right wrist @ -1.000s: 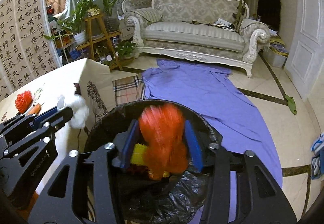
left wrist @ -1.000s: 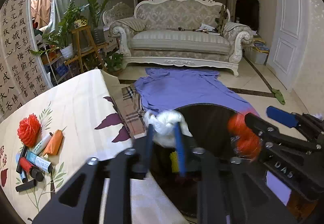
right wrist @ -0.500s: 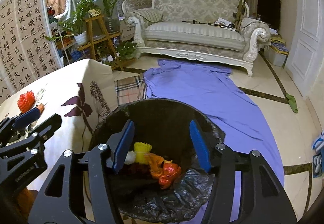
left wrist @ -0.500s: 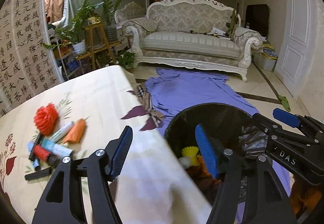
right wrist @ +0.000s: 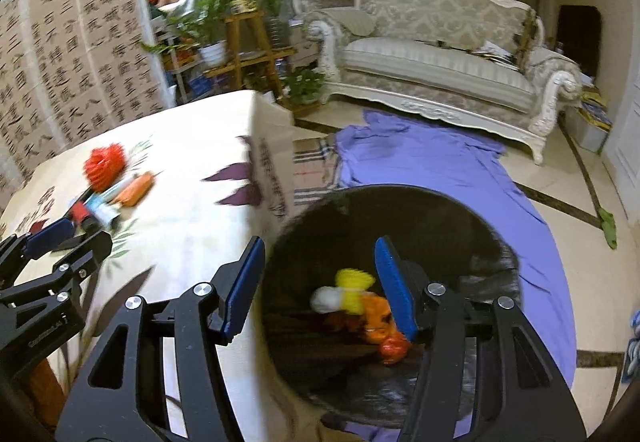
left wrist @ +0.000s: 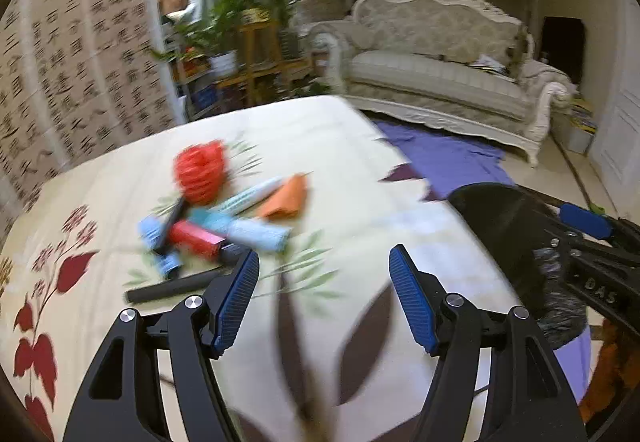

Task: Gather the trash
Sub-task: 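Lower the left gripper onto the black foam tube and close it, then grasp the red cylindrical can upright with the right gripper, then carry the black tube and red can over the bin and release both, then grasp the light blue printed tube with the left gripper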

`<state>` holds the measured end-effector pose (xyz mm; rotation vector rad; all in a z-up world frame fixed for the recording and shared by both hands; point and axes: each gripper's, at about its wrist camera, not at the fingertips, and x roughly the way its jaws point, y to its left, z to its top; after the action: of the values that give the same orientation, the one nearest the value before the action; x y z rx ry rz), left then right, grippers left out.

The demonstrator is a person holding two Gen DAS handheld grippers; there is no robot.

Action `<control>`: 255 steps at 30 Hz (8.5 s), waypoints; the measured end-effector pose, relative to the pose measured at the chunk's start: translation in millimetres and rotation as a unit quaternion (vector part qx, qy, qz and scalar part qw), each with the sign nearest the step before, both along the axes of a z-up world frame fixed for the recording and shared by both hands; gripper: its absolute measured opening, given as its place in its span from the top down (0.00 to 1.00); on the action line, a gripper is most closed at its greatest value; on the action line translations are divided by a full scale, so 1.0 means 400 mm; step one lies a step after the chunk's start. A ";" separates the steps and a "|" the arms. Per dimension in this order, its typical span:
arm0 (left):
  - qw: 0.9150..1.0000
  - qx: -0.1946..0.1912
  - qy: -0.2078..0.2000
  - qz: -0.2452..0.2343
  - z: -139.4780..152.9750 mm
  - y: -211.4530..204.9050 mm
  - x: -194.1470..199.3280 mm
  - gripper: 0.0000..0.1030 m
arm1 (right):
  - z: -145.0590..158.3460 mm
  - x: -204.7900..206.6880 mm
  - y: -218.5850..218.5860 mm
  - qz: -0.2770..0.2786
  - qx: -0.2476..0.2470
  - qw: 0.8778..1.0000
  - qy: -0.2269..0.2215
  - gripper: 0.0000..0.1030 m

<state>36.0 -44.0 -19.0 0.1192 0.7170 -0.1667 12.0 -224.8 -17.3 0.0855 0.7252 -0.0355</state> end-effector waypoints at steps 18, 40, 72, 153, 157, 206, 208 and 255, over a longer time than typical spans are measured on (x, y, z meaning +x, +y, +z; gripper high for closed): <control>0.994 -0.009 0.041 0.099 -0.032 0.265 0.035 0.36 | 0.002 0.050 0.219 0.095 -0.009 0.995 0.014 0.45; 0.994 0.033 0.075 0.069 -0.070 0.235 0.100 0.31 | -0.003 0.083 0.204 0.096 0.013 0.995 0.021 0.45; 0.996 0.005 0.081 0.033 -0.067 0.208 0.055 0.67 | -0.019 0.070 0.210 0.098 0.017 0.995 0.026 0.45; 0.989 -0.022 0.034 0.144 -0.038 0.476 -0.001 0.86 | -0.021 0.065 0.476 0.221 -0.017 0.974 0.047 0.78; 0.991 -0.032 0.025 0.130 -0.025 0.442 -0.016 0.86 | -0.009 0.041 0.440 0.204 -0.017 0.978 0.036 0.78; 0.991 -0.030 -0.013 -0.129 -0.002 -0.305 0.031 0.86 | -0.026 -0.022 -0.189 -0.073 -0.014 0.997 -0.007 0.77; 0.991 -0.026 -0.013 -0.133 -0.007 -0.321 0.034 0.86 | -0.029 -0.016 -0.199 -0.075 -0.011 0.997 -0.006 0.77; 0.990 -0.025 0.056 0.128 -0.047 0.200 0.082 0.40 | -0.024 0.084 0.242 0.117 -0.013 0.993 0.028 0.52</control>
<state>69.0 36.0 -38.0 -0.0319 0.8318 0.0551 45.4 -128.0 -26.9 -0.0264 0.7860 0.1780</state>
